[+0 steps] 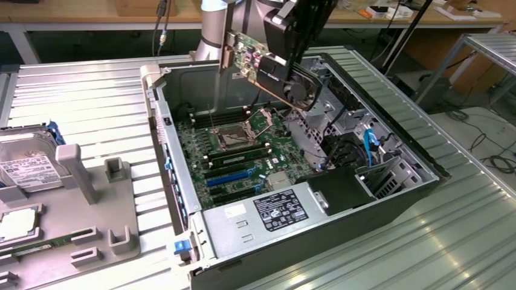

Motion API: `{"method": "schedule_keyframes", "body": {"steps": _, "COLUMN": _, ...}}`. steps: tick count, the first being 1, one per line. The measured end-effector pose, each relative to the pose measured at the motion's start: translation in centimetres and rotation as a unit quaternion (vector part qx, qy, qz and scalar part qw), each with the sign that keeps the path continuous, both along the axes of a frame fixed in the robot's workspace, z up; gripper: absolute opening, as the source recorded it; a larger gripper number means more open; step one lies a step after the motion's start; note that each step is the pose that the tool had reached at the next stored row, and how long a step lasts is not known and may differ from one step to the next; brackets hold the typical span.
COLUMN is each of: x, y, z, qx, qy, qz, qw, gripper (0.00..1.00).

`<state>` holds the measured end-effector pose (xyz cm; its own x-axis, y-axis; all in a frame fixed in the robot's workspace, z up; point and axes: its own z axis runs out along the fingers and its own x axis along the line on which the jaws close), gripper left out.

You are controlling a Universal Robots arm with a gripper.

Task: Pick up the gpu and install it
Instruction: 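Insert the gpu into the slot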

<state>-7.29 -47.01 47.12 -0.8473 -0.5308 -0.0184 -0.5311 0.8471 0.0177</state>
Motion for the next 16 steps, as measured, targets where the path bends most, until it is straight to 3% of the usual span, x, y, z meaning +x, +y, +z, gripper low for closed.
{"method": "schedule_keyframes", "body": {"steps": 9, "x": 0.00, "y": 0.00, "z": 0.00, "qx": 0.0000, "qy": 0.0000, "qz": 0.005, "qw": 1.0000, "gripper": 0.27}}
{"method": "schedule_keyframes", "body": {"steps": 16, "x": -0.02, "y": 0.00, "z": 0.00, "qx": 0.0001, "qy": 0.0000, "qz": 0.028, "qw": 0.9996, "gripper": 0.27}}
